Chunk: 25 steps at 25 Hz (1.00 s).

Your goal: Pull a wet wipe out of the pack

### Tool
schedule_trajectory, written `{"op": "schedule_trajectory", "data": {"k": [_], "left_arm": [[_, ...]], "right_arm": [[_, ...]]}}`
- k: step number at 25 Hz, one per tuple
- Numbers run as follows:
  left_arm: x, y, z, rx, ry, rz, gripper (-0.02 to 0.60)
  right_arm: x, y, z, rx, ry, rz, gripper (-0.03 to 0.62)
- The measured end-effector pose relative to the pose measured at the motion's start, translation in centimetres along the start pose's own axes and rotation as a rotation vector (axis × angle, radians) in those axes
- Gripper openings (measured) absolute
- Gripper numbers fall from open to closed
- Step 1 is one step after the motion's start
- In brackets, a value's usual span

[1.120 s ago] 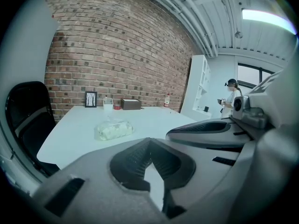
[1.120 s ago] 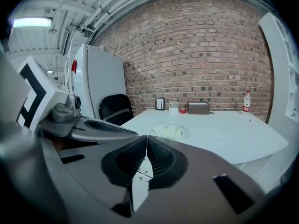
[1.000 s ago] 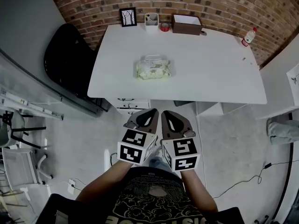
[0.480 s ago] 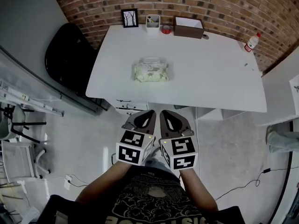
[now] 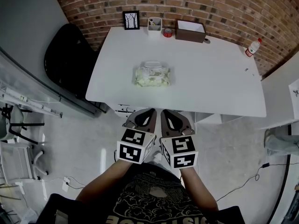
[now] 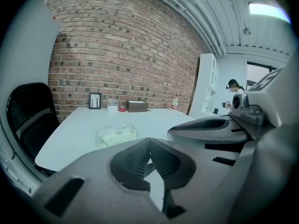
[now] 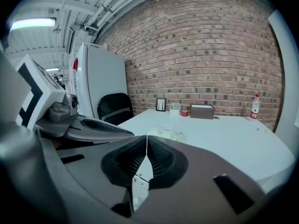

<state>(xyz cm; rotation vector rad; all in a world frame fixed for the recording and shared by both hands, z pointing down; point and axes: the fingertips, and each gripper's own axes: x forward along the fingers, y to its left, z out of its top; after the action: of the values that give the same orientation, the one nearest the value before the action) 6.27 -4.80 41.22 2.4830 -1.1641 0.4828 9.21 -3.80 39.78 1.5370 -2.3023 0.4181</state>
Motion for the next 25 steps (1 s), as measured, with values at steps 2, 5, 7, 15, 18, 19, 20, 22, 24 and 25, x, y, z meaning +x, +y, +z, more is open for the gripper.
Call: {"op": "schedule_trajectory", "data": {"k": [2,5,7,15,18,19,20,22,24,25], "left_arm": [[0.5,0.7,0.3,0.000,-0.002,-0.002,0.012],[1.3,1.7,1.0,-0.004,-0.005,-0.008,0.012],[1.9,2.6,1.3,-0.007,-0.002,-0.014,0.012],[5.1,6.2,3.1,-0.014,0.002,-0.028,0.012],[6.2,7.3,3.4,-0.021,0.008,-0.031,0.012],[6.5,7.7,3.5,-0.024,0.009,-0.032,0.012],[6.8,8.1,3.5,-0.027,0.011,-0.032,0.012],[7.5,8.9,3.5,-0.034,0.016,-0.031,0.012],[8.2,9.7,3.6,-0.040,0.016,-0.028,0.012],[8.5,10.1,3.8,-0.041,0.016,-0.028,0.012]], "right_arm": [[0.8,0.0,0.3,-0.005,0.004,0.001,0.018],[2.1,-0.2,0.8,-0.009,0.012,-0.004,0.018],[3.1,-0.4,1.1,-0.010,0.019,-0.009,0.018],[7.6,-1.3,2.6,-0.008,0.037,-0.010,0.018],[9.2,-1.6,3.0,0.000,0.041,0.004,0.018],[9.7,-1.7,3.1,0.001,0.043,0.007,0.018],[10.3,-1.8,3.2,0.001,0.045,0.008,0.018],[11.4,-2.2,3.3,-0.004,0.054,0.007,0.018],[12.5,-2.5,3.3,-0.010,0.068,0.003,0.019],[13.1,-2.7,3.2,-0.015,0.077,0.000,0.020]]}}
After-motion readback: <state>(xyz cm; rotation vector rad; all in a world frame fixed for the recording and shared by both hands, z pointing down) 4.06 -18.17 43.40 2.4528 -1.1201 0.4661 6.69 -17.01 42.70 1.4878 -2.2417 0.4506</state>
